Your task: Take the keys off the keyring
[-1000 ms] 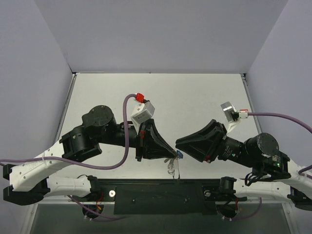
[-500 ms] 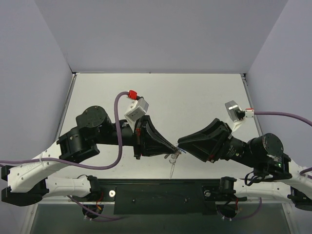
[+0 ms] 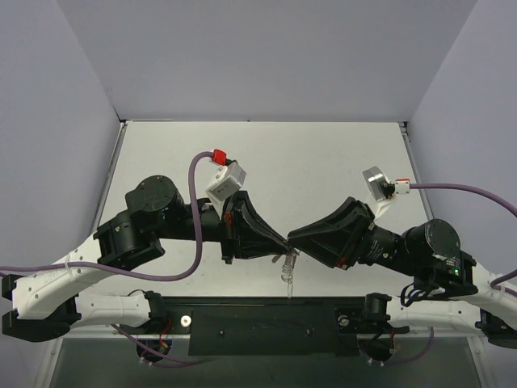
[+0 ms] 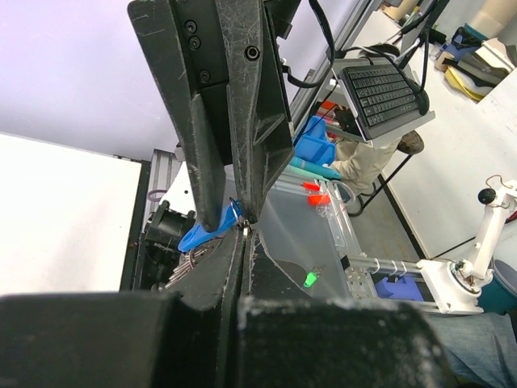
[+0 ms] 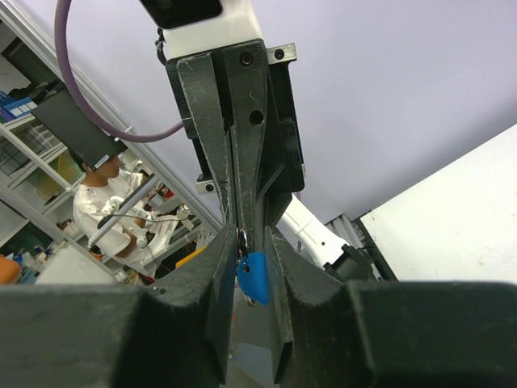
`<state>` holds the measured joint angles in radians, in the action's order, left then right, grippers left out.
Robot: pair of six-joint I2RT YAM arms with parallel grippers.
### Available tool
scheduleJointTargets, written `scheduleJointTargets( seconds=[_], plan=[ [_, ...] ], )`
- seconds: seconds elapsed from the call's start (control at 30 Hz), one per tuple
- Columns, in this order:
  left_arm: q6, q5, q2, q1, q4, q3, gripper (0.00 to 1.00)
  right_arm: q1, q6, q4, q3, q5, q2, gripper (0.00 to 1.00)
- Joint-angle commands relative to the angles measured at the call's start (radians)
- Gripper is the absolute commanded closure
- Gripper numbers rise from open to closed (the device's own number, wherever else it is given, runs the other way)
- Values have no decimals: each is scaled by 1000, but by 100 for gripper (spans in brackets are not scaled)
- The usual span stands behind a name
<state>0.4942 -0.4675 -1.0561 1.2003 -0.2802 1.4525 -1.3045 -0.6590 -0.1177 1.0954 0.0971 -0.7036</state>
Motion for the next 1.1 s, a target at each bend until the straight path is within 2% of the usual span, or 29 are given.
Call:
scheduleJointTargets(
  seconds=[0.0, 0.17, 0.33, 0.67, 1.07],
  plan=[
    [10, 7, 16, -5, 78, 20, 100, -12, 1, -54, 32, 12, -13, 86],
    [6, 12, 18, -5, 61, 23, 100, -15, 1, -46, 34, 19, -10, 100],
    [-2, 29, 28, -5, 29, 23, 100, -18, 10, -11, 56, 44, 0, 100],
    [-23, 40, 24, -8, -93, 48, 100, -30, 85, 214, 190, 96, -39, 100],
    [-32, -37, 1, -48, -178, 77, 100, -91, 188, 436, 342, 102, -134, 100]
  ],
)
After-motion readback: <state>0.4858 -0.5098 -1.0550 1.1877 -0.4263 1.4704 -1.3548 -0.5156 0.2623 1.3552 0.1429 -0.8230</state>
